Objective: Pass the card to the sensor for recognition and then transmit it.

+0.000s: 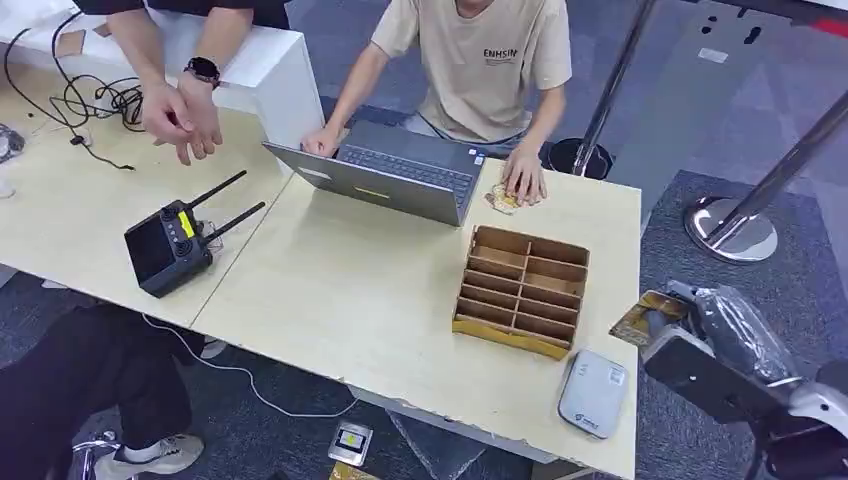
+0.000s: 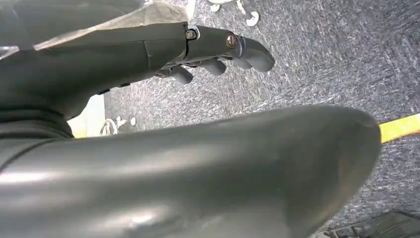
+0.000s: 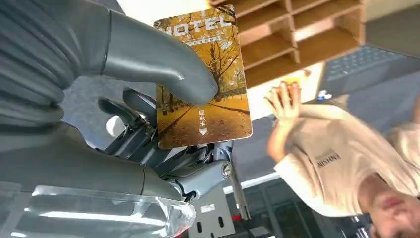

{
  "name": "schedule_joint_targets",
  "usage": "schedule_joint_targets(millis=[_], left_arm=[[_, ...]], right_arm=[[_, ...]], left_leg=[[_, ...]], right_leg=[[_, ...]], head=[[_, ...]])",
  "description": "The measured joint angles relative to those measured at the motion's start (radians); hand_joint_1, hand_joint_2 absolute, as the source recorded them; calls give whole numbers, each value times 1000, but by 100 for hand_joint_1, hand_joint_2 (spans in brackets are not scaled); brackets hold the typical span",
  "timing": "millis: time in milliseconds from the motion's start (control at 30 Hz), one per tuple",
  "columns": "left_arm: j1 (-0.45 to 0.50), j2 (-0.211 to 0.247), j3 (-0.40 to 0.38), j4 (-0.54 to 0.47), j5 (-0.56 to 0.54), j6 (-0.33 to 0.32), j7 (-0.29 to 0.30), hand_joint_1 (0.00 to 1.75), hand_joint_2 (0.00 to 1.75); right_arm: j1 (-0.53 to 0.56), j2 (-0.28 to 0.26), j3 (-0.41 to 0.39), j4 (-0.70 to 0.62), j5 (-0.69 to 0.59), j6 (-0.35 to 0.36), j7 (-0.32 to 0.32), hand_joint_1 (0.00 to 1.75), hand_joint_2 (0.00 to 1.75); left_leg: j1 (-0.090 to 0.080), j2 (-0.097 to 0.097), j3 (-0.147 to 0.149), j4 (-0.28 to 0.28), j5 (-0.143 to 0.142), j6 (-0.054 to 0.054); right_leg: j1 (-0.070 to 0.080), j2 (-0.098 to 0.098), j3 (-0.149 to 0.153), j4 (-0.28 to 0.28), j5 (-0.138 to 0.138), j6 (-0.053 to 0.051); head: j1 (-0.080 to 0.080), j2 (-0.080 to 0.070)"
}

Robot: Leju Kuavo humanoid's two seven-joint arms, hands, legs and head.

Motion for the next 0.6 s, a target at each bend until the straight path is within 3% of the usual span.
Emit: schedule_joint_targets(millis=[333,600], left_arm=[[-1,0,0,0,-8,-6,-1,0,0],[-1,0,0,0,-17,-13,-2,0,0]], right_arm=[[60,-5,12,60,16,-37,-32,175,175],[92,16,45,214,23,-104,-118,175,175]], left_leg=[[0,0,0,0,0,0],[0,0,0,0,0,0]], right_leg=[[0,0,0,0,0,0],[0,0,0,0,0,0]], head=[[0,0],[0,0]])
